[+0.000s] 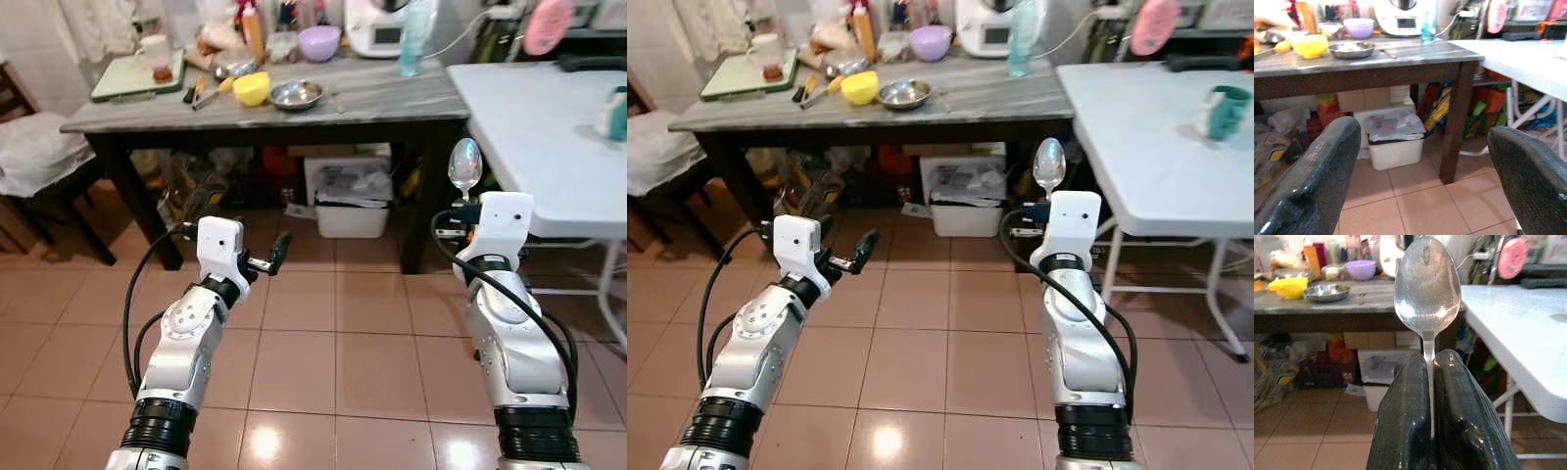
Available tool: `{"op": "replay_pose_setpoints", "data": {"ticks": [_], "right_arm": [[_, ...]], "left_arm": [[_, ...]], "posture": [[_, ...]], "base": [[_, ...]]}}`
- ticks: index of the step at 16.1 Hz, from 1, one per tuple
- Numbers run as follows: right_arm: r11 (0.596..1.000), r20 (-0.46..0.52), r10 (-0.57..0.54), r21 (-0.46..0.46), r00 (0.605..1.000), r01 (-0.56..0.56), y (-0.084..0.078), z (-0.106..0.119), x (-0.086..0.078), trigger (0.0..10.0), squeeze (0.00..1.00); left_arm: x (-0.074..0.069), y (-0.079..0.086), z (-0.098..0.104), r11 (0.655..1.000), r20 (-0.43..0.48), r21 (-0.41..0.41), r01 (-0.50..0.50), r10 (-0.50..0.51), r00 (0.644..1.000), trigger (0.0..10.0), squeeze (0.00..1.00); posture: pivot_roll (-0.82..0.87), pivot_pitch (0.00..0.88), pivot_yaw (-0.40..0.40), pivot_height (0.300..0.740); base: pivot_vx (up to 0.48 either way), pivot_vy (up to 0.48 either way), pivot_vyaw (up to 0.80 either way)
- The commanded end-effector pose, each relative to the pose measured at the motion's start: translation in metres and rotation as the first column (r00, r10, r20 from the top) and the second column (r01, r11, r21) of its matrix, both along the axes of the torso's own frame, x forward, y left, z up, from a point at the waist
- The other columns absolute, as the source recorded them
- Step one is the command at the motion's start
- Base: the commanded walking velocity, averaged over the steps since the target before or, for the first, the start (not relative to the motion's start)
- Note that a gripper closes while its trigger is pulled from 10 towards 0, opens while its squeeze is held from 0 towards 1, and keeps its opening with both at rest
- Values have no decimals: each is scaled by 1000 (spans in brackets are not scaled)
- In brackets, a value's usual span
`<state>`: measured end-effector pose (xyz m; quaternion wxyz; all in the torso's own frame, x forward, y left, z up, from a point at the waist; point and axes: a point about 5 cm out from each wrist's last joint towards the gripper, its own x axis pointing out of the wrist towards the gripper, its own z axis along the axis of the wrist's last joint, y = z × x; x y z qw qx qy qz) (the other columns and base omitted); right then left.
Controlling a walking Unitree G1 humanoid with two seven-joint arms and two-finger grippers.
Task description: Setting the table
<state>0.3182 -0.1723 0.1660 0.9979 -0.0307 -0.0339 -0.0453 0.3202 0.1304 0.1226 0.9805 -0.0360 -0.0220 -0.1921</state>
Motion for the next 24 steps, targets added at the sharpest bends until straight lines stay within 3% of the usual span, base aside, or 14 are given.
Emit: {"op": "replay_pose_setpoints", "data": {"ticks": [1,5,17,24], "right_arm": [[1000,26,24,-12,999,-24,5,6,0,10000,0],[999,28,37,-13,999,-36,7,6,0,10000,0],[999,26,34,-18,999,-34,5,5,-2,10000,0],[998,48,-48,-29,998,49,-11,5,-16,10000,0]], "left_arm": [[2,1,1,1000,-5,6,3,-3,1000,10000,0],[2,1,1,1000,-8,4,5,-5,1000,10000,0],[2,-4,-2,1000,-18,1,22,-22,1000,10000,0],[-5,-6,-5,999,-17,6,33,-33,999,10000,0]], "posture": [[-88,0,75,740],[-87,0,76,740],[-94,0,76,740],[-96,0,72,740]], "base": [[345,0,0],[446,0,0],[480,0,492],[480,0,0]]}}
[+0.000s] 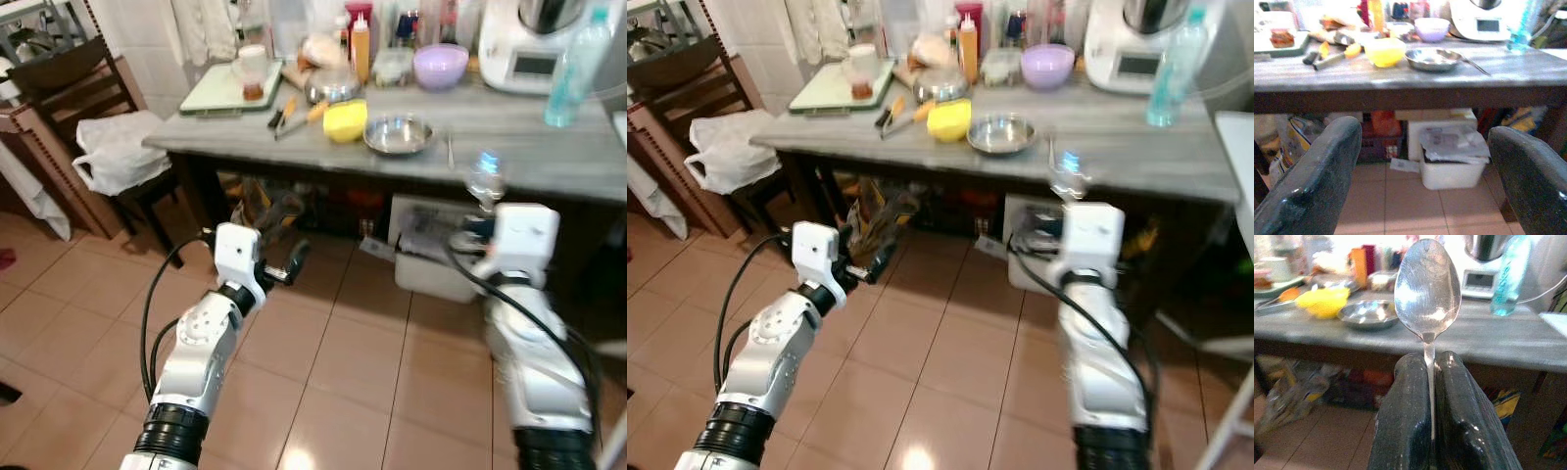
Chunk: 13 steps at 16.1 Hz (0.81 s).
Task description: Setting the table
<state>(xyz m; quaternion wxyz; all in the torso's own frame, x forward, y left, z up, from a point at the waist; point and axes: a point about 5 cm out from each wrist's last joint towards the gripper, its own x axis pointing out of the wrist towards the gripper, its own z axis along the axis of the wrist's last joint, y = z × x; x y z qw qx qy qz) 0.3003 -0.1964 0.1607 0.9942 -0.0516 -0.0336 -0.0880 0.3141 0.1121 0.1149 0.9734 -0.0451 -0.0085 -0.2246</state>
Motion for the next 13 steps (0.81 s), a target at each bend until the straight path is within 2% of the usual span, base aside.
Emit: {"op": "replay_pose_setpoints", "data": {"ticks": [1,9,13], "right_arm": [[999,32,33,20,999,-34,11,7,-2,10000,0],[999,24,29,23,999,-30,14,6,-6,10000,0],[999,24,36,23,999,-37,16,7,-5,10000,0]], "left_arm": [[-1,10,1,1000,7,14,-27,27,1000,10000,0],[-2,3,1,1000,0,13,2,-2,1000,10000,0],[-3,2,0,1000,-5,11,5,-5,1000,10000,0]], "posture": [[-99,0,74,740],[-115,0,87,740],[-112,0,85,740]], "base": [[480,0,0],[480,0,-600],[480,0,0]]}}
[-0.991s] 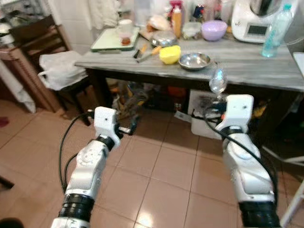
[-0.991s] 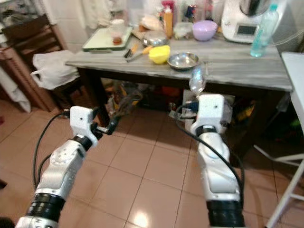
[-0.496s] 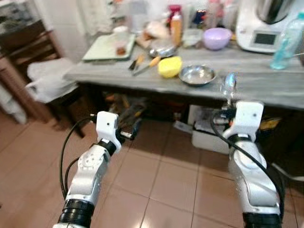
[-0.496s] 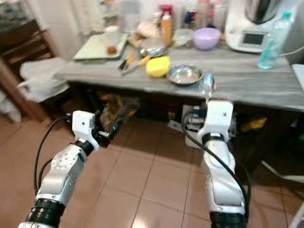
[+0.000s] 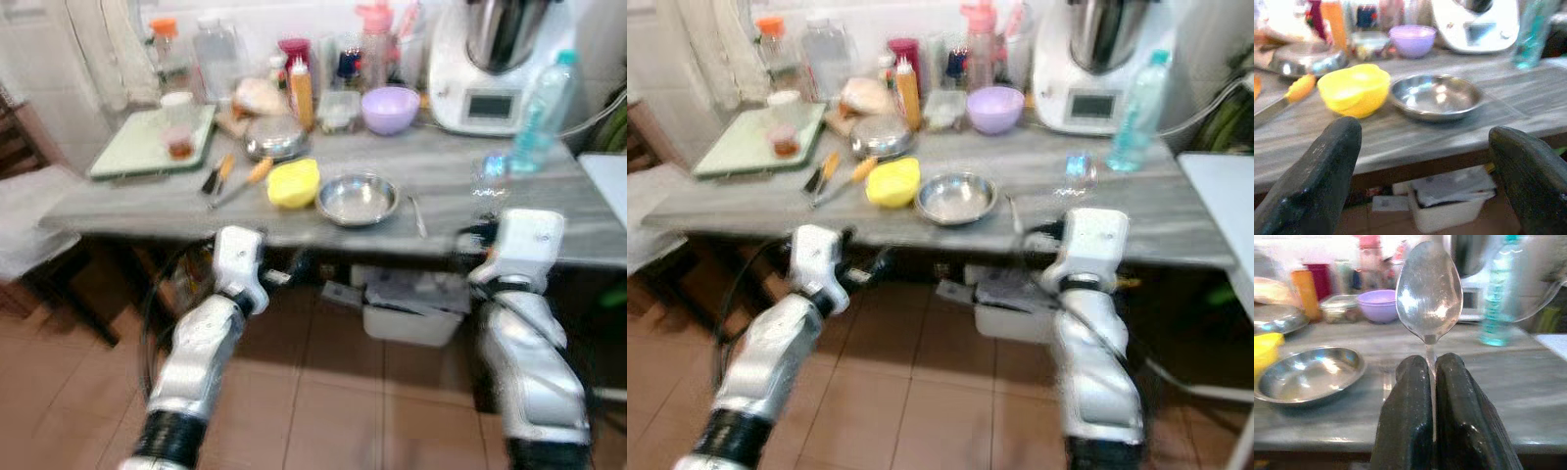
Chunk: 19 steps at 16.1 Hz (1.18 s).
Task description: Setting the table
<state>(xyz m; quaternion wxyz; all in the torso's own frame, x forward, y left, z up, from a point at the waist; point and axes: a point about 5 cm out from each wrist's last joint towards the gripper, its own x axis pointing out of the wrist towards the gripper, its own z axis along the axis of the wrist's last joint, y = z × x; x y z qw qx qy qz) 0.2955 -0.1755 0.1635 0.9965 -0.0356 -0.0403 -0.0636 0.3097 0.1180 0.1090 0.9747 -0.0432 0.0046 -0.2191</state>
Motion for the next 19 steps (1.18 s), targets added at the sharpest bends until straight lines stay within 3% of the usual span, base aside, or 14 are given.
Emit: {"op": "replay_pose_setpoints", "data": {"ticks": [1,8,11,15,19], "right_arm": [[1000,9,-13,-6,1000,13,-5,4,0,10000,0],[1000,7,-10,-9,1000,10,-2,4,2,10000,0],[1000,-1,-21,-9,1000,21,-4,2,0,10000,0],[999,-10,-52,-5,999,52,-9,-1,-2,10000,0],[994,-48,-105,10,993,106,-19,-7,-6,10000,0]], "left_arm": [[2,-4,6,1000,19,1,16,-16,1000,10000,0],[-6,-7,2,999,0,3,37,-37,999,10000,0],[-11,-4,1,999,-6,7,38,-37,999,10000,0],[-31,3,0,992,-2,61,113,-113,994,10000,0],[-41,6,-2,985,-19,60,163,-162,987,10000,0]], "posture": [[-112,0,85,740],[-107,0,84,740],[-106,0,84,740],[-102,0,88,740],[-100,0,85,740]], "base": [[480,0,0],[362,0,0],[0,0,0],[0,0,0],[0,0,0]]}}
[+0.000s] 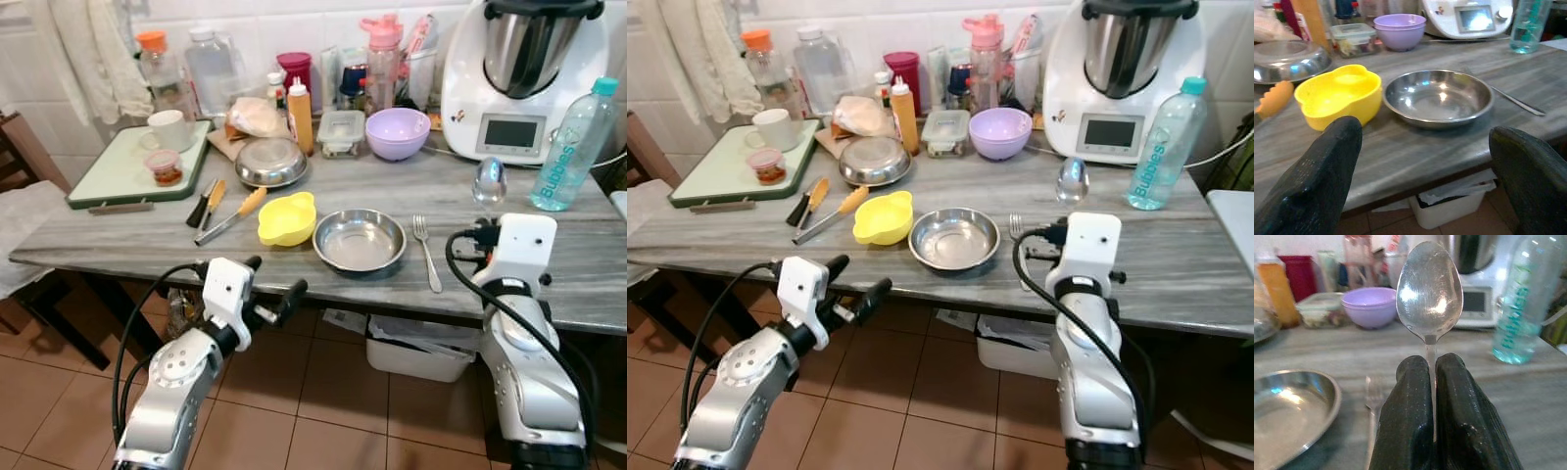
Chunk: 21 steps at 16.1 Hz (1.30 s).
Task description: Setting the table
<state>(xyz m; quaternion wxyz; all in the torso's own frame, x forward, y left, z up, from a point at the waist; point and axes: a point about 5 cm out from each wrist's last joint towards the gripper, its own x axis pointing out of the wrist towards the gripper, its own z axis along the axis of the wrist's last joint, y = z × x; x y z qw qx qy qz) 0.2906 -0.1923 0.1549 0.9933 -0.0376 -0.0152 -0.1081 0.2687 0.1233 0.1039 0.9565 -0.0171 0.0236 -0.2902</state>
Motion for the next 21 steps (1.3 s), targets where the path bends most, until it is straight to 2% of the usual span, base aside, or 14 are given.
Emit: {"op": "replay_pose_setpoints", "data": {"ticks": [1,3,6,7,11,15,21], "right_arm": [[1000,-7,-26,11,1000,26,-5,0,-1,10000,0],[999,-28,-46,21,999,46,-9,-2,-1,10000,0],[995,-56,-79,50,995,82,-20,-5,-1,10000,0],[995,-64,-85,53,994,88,-24,-5,0,10000,0],[995,-53,-80,57,995,83,-22,-3,-1,10000,0],[997,-39,-48,61,998,50,-15,-2,0,10000,0],[997,-39,-48,61,998,50,-15,-2,0,10000,0]], "left_arm": [[-2,0,3,999,2,14,33,-33,999,10000,0],[-4,0,4,998,-5,25,58,-57,998,10000,0],[-10,-3,4,988,-25,39,151,-151,988,10000,0],[-12,-5,6,982,-29,11,189,-188,982,10000,0],[-11,-4,6,984,-32,11,181,-180,983,10000,0],[-3,3,10,992,-17,-15,126,-126,992,10000,0],[-3,3,10,992,-17,-15,126,-126,992,10000,0]], "posture": [[-102,0,84,740],[-103,0,86,740],[-102,0,92,740],[-101,0,100,740],[-101,0,104,740],[-101,0,101,740],[-101,0,101,740]], "base": [[0,0,0],[0,0,0],[0,0,0],[0,0,0],[0,0,0],[0,0,-381],[0,0,0]]}}
